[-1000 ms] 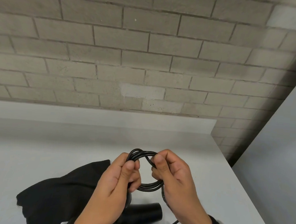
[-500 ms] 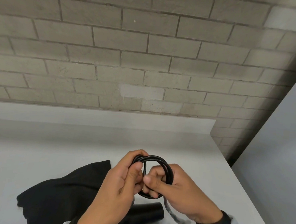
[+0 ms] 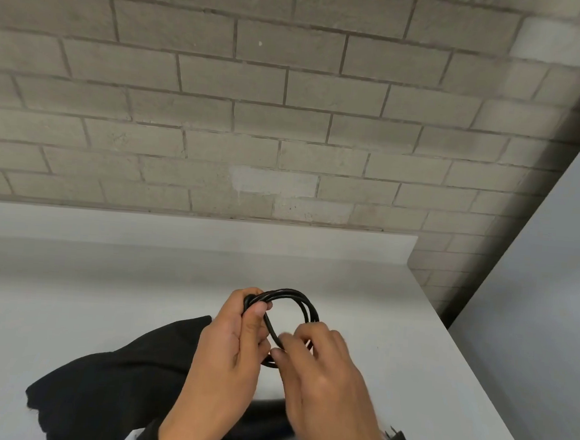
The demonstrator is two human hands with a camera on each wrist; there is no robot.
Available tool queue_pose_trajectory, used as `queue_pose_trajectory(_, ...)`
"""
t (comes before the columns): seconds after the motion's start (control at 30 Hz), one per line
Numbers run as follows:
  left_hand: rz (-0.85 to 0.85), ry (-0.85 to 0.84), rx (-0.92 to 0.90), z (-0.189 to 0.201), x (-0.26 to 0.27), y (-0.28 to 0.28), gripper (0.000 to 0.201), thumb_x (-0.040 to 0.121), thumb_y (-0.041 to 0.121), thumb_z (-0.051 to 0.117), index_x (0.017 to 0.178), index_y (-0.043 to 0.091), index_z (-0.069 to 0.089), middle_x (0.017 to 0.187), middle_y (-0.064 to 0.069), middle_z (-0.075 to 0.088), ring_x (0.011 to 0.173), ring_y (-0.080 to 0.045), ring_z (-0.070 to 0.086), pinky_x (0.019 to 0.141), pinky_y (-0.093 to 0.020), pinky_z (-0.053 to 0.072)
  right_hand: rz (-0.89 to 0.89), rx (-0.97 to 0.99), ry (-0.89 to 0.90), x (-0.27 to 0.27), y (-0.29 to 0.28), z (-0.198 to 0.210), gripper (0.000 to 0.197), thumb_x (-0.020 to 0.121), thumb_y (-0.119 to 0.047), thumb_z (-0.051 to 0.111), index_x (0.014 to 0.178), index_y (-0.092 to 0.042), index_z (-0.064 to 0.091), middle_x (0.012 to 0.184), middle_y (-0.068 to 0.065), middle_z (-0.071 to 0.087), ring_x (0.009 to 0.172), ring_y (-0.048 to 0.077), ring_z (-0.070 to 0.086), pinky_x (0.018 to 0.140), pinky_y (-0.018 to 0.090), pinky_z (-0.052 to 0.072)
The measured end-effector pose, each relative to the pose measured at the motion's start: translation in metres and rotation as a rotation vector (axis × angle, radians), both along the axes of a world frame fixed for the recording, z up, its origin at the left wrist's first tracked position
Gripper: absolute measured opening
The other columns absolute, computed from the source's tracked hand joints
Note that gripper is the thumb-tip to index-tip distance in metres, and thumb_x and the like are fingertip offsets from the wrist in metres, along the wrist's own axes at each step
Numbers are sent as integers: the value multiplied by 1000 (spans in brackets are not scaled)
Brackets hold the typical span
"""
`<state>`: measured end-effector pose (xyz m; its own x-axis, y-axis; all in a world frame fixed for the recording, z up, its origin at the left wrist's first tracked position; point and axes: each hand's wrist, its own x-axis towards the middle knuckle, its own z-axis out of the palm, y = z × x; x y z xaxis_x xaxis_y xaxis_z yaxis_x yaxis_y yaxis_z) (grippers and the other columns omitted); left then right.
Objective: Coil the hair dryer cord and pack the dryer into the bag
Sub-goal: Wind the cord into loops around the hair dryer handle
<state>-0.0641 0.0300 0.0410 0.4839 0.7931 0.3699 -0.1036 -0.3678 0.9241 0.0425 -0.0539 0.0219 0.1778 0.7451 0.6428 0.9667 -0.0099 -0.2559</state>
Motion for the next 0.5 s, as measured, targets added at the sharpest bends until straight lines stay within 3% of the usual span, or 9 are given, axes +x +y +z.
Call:
queue_pose_trajectory(0.07,20,23,44,-2,0,-1,21,90,50,39,91,40,58,58,7,46,55,-11,42,54,-45,45,11,-134,93,-2,-3,9,27,91,-35,47,82,-21,68,82,-8,59,71,12,53,52,25,48)
queue_pose_trajectory(0.17,56,81,186,-4,-1,1,19,94,44,36,97,37,54,58,8,50,49,-6,43,49,-27,41,81,-294,385,0,-8,30,30,89,-44,50,77,-25,69,68,-12,58,66,6,51,59,16,38)
queue_pose_trajectory(0.27,97,113,260,-5,-1,3,20,97,43,33,98,34,51,62,8,54,49,-7,47,46,-20,39,210,-350,858,3,-14,63,26,89,-32,65,65,-24,71,56,-11,58,50,1,46,55,15,35)
queue_pose_trajectory(0.33,107,128,294,-5,0,1,22,99,45,30,97,36,50,66,3,57,50,-14,50,46,-24,40,287,-375,1166,6,-14,78,19,88,-27,68,73,-19,77,65,-4,67,46,2,47,50,15,36)
queue_pose_trajectory(0.4,94,135,298,-5,0,-2,22,98,45,30,97,36,50,71,-1,61,53,-20,54,47,-28,42,363,-384,1432,8,-11,85,20,84,-29,67,78,-12,76,68,1,67,41,6,41,42,16,28)
queue_pose_trajectory(0.5,21,127,274,-8,-1,-3,23,102,44,29,102,36,51,64,2,57,49,-12,49,45,-21,40,528,-303,1941,14,-4,81,23,86,-30,66,76,-9,70,62,1,57,44,9,46,42,19,31)
